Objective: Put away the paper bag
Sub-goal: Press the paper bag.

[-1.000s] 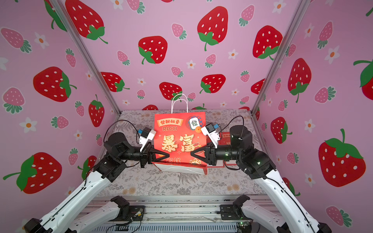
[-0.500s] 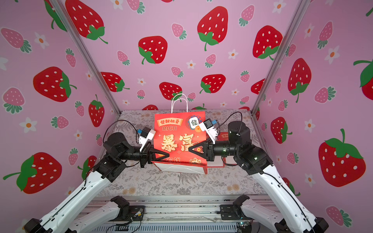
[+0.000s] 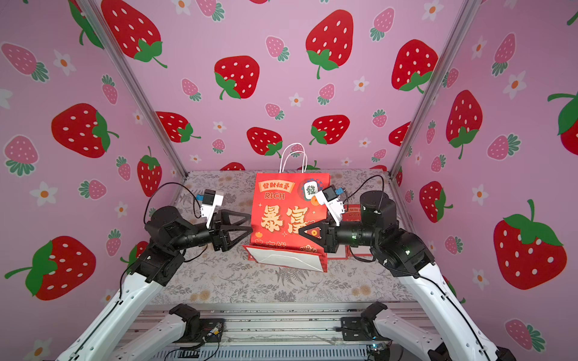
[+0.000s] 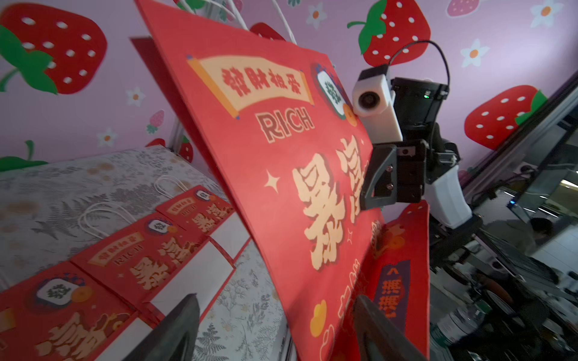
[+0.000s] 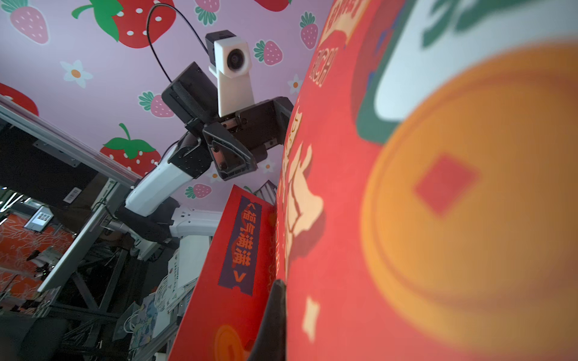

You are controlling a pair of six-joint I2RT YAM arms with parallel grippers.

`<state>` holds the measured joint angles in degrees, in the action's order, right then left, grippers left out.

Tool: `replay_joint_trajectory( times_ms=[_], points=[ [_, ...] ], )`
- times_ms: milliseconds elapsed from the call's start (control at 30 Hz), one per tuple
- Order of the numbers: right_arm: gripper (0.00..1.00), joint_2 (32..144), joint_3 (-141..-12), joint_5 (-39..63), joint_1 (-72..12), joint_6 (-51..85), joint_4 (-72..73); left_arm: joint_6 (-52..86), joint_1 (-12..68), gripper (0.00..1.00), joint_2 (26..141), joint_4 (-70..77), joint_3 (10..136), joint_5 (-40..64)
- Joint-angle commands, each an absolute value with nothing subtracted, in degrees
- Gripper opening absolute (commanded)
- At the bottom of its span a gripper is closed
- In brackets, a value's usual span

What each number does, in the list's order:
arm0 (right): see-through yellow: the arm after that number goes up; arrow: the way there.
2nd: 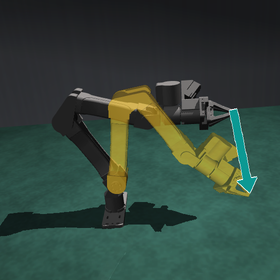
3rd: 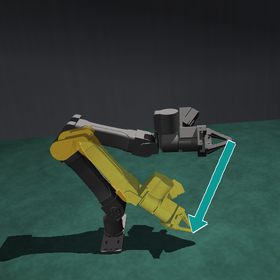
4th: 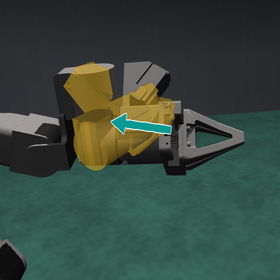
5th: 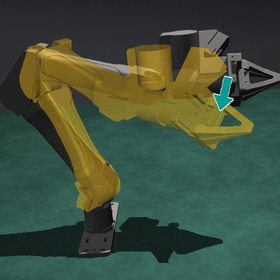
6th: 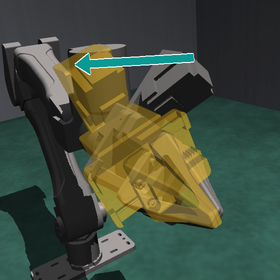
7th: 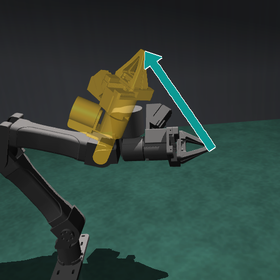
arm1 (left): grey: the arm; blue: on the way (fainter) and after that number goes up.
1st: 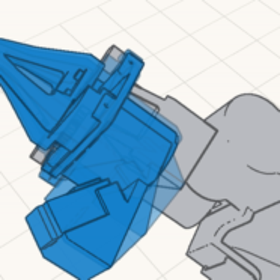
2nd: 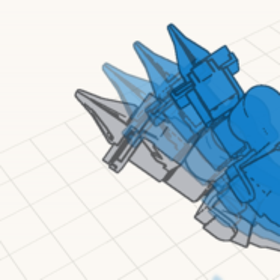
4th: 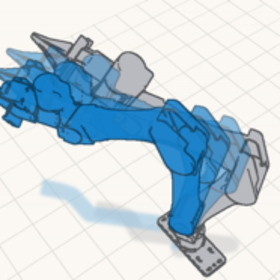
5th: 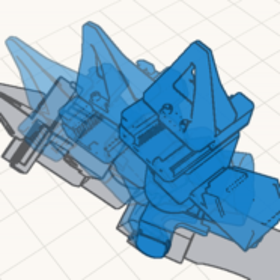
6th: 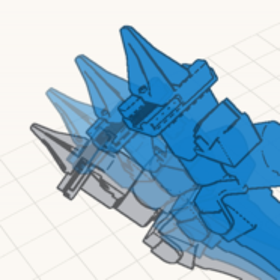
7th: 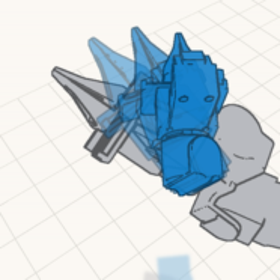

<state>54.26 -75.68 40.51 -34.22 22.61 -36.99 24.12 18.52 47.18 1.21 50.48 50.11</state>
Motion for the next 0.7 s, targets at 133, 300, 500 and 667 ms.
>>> replay_joint_trajectory(
  times_ms=[133,300,500,667],
  points=[
    [0.00,55.32,-81.48,25.02,-32.89,19.84,-43.86,27.77,12.95,0.89,40.08,5.50,47.09,42.28],
    [0.00,57.47,-83.23,21.10,-31.94,21.73,-42.44,31.77,12.22,0.97,44.27,11.92,45.77,48.76],
    [0.00,59.49,-83.40,23.37,-30.87,25.18,-36.53,35.95,12.65,0.99,49.00,21.66,43.09,54.67],
    [0.00,61.78,-83.36,28.23,-30.72,28.17,-31.24,34.36,14.61,0.99,51.25,21.63,43.33,56.22]
  ],
)
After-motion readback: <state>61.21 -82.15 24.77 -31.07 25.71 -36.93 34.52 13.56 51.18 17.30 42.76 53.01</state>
